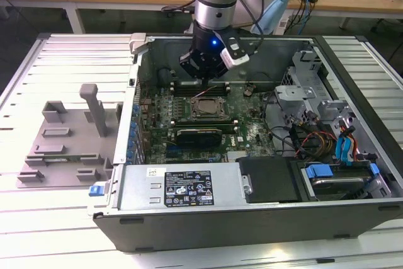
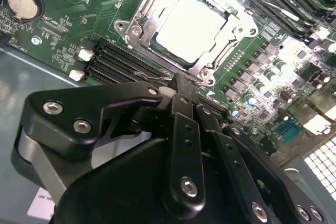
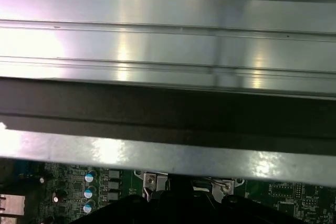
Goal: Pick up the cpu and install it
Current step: 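Install the first cpu locking lever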
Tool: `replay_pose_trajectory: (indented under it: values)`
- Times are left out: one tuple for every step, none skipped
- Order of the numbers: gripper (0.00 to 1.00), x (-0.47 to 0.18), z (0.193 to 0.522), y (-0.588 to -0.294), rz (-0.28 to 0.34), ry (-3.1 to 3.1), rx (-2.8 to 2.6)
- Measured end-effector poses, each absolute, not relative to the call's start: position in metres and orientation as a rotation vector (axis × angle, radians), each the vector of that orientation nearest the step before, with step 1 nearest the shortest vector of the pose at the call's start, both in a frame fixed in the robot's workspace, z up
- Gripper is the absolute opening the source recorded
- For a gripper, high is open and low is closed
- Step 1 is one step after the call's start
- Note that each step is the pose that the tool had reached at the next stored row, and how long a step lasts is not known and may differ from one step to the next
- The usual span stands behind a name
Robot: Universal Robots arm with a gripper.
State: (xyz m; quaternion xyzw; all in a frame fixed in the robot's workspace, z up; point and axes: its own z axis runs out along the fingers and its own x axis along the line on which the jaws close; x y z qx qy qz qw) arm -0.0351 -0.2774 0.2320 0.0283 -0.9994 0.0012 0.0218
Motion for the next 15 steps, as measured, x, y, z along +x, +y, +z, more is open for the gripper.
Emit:
replay_pose_trajectory:
  values:
    - [0.11,-0.035,0.231,-0.277,0.004,-3.097,0.088]
    - [0.11,-0.035,0.230,-0.276,0.004,-3.097,0.088]
    - [0.11,-0.035,0.229,-0.276,0.003,-3.097,0.088]
    - [0.11,-0.035,0.228,-0.275,0.002,-3.097,0.090]
    - [0.11,-0.035,0.226,-0.273,0.001,-3.096,0.095]
    - [0.11,-0.035,0.225,-0.272,0.001,-3.096,0.097]
    - [0.11,-0.035,0.223,-0.272,0.001,-3.096,0.097]
    - [0.11,-0.034,0.221,-0.272,0.001,-3.096,0.097]
    - [0.11,-0.034,0.220,-0.272,0.001,-3.096,0.097]
    - [0.11,-0.033,0.219,-0.272,0.001,-3.096,0.097]
    - [0.11,-0.033,0.219,-0.272,0.001,-3.096,0.097]
    - [0.11,-0.032,0.218,-0.272,0.001,-3.096,0.097]
    - [0.11,-0.031,0.216,-0.272,0.001,-3.096,0.097]
    - [0.11,-0.029,0.215,-0.272,0.001,-3.096,0.097]
    - [0.11,-0.028,0.214,-0.272,0.001,-3.096,0.097]
